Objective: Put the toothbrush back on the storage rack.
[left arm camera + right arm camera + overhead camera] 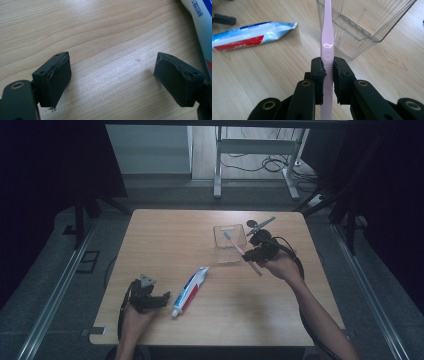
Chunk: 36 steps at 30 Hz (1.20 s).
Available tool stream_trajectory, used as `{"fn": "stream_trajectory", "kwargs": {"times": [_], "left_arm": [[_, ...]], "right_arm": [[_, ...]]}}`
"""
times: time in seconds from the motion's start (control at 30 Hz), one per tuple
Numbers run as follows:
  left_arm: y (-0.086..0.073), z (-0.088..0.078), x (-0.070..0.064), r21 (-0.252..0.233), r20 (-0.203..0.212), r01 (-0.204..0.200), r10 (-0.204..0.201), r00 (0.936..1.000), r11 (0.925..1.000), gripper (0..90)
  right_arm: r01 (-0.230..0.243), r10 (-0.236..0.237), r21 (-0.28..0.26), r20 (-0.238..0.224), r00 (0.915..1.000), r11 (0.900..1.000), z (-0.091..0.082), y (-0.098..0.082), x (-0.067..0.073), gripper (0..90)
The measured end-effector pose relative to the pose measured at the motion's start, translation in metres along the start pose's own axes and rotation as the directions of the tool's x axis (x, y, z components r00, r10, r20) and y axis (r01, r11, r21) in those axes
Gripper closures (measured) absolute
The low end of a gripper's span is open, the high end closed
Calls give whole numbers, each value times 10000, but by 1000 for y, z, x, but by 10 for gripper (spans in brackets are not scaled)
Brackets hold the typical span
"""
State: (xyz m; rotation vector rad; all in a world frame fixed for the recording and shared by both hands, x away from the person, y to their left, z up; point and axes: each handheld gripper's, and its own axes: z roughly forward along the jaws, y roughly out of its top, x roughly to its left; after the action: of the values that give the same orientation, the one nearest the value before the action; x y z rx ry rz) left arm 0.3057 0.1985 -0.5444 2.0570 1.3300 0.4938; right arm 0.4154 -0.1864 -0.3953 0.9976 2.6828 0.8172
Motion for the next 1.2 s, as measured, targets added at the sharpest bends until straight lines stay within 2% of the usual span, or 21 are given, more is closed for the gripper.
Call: {"fn": "stream_trajectory", "kwargs": {"times": [0.43,0.67,1.2], "left_arm": [[0,0,0,9,-13,-6,6,10000,10000,145],[0,0,0,-4,-5,4,-4,10000,10000,145],[0,0,0,1,-4,-7,7,10000,10000,144]], "right_arm": [[-257,280,-849,253,9993,9961,2,14,-11,785],[-315,373,-1277,436,9984,9913,2,24,-14,785],[-727,841,-1998,490,9953,9771,11,45,-29,785]]}}
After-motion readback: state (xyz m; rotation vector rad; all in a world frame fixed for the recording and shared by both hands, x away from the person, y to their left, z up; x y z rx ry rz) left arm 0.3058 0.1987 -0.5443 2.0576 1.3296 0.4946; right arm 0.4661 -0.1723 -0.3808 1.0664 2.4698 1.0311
